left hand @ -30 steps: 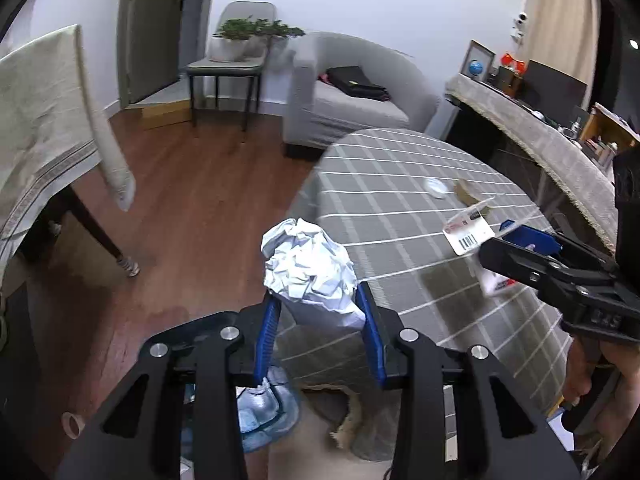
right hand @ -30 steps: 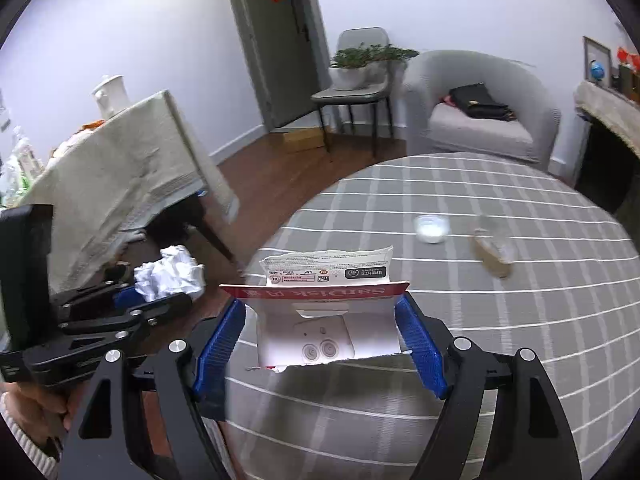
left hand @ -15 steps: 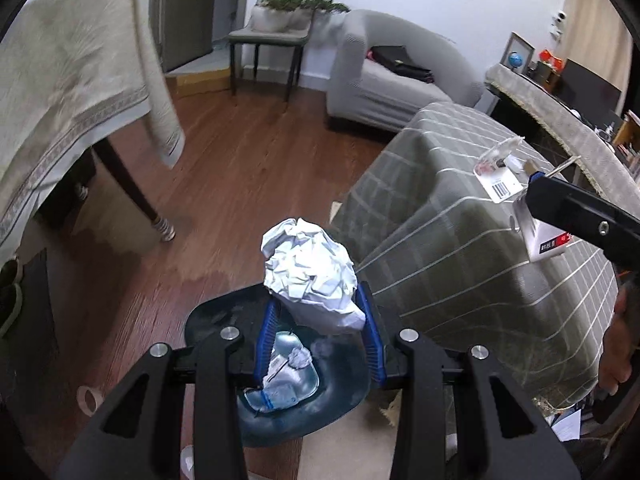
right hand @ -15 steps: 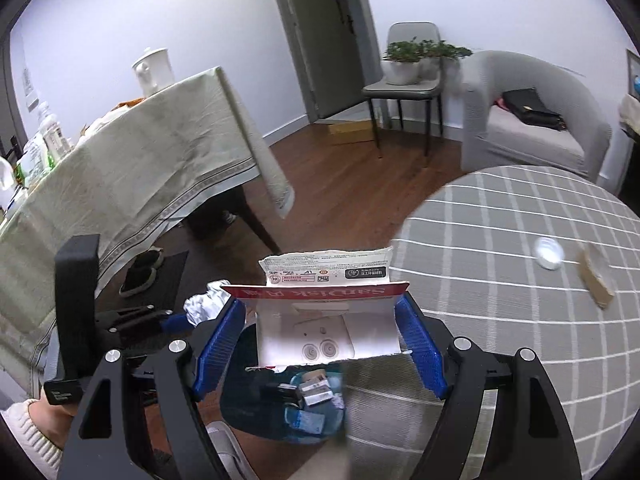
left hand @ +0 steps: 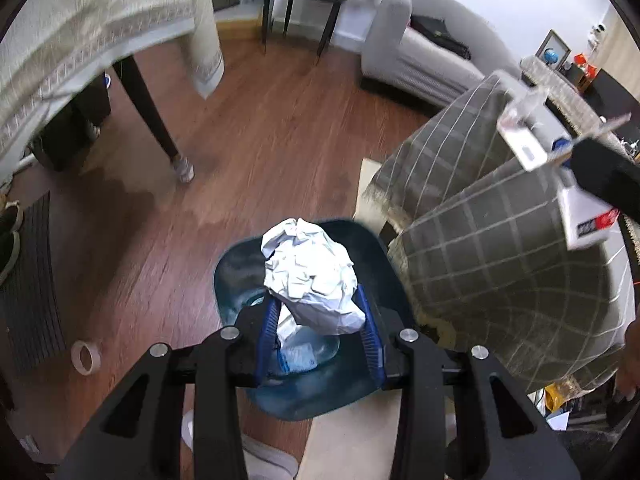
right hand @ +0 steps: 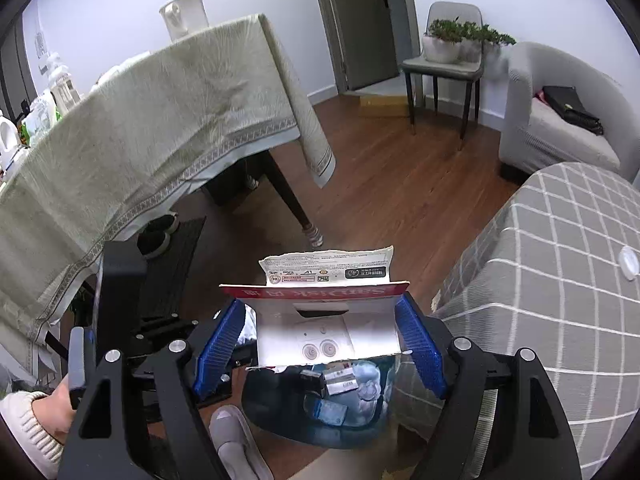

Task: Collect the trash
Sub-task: 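Carry the foil ball and SanDisk box over the teal bin with both tools, then open the left tool over the bin while the right tool releases the SanDisk box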

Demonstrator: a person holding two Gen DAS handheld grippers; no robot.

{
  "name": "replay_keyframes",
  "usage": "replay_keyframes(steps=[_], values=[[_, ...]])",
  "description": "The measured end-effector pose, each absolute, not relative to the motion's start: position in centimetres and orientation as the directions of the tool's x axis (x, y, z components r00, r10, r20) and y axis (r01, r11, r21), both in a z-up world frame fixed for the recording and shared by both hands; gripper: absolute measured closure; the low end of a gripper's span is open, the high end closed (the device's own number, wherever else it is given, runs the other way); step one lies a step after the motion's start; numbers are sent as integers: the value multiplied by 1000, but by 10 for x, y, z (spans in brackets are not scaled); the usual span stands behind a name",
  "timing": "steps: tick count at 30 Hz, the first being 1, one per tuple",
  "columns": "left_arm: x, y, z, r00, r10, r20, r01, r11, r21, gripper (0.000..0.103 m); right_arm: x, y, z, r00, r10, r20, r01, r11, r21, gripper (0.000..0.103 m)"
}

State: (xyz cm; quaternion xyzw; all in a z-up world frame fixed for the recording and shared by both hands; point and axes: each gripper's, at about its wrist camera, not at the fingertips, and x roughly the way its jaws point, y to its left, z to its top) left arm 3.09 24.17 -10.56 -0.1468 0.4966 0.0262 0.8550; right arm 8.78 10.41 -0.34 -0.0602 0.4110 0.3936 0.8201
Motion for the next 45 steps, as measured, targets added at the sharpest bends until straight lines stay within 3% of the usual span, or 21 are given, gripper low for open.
replay_keyframes(steps=[11, 15, 18, 29, 45], values=[[24, 243, -161, 364, -116, -924, -190, 962, -195, 61, 91, 122, -32, 284, 540, -792, -693, 686, 219, 25], [21, 246, -169, 346, -116, -931, -202, 960, -195, 42, 90, 125, -43, 262, 520, -813, -692, 688, 217, 25], [19, 247, -167, 353, -120, -928, -199, 960, -199, 42, 90, 127, -51, 251, 506, -826, -692, 690, 212, 25], [11, 267, -133, 443, -99, -891, -226, 949, -218, 43, 91, 136, -76, 216, 454, -864, -689, 698, 194, 25], [5, 269, -65, 596, -103, -797, -207, 939, -276, 62, 82, 152, -132, 112, 328, -938, -710, 687, 155, 25]])
